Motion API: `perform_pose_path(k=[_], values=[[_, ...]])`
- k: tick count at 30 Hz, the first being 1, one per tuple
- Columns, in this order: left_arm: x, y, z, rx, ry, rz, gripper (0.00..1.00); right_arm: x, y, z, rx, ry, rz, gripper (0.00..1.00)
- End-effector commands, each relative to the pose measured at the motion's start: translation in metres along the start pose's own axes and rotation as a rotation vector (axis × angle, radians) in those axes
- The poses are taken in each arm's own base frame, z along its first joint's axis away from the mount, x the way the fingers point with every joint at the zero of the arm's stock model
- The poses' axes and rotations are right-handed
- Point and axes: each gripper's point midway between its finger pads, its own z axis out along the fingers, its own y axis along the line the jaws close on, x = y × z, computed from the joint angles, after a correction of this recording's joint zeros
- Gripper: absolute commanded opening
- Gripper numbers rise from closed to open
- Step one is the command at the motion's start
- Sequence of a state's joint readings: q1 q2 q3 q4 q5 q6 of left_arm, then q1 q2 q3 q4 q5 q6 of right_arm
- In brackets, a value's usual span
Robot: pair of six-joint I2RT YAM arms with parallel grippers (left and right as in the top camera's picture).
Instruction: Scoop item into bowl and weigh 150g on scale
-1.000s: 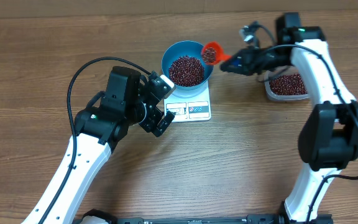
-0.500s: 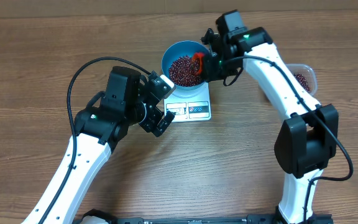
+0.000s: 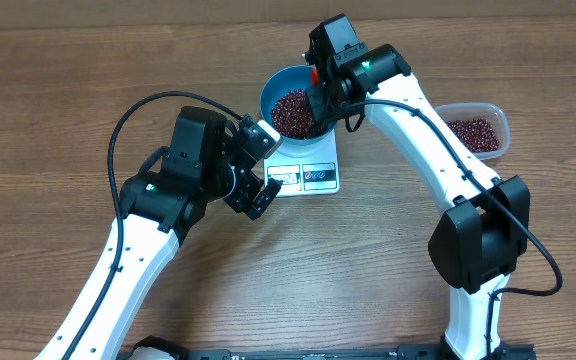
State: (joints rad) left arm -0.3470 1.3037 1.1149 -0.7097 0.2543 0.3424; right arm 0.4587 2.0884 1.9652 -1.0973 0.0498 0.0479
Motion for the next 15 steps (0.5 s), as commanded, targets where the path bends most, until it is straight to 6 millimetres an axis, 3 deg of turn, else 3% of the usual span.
perform_pose_path(k=[1, 15], values=[[0.000, -0.003, 0.002, 0.009, 0.001, -0.006, 1.00, -0.011, -0.007, -0.014, 0.042, -0.043, -0.010, 0.04], [0.000, -0.003, 0.002, 0.010, 0.001, -0.005, 1.00, -0.012, 0.004, -0.029, 0.039, -0.065, -0.082, 0.04]])
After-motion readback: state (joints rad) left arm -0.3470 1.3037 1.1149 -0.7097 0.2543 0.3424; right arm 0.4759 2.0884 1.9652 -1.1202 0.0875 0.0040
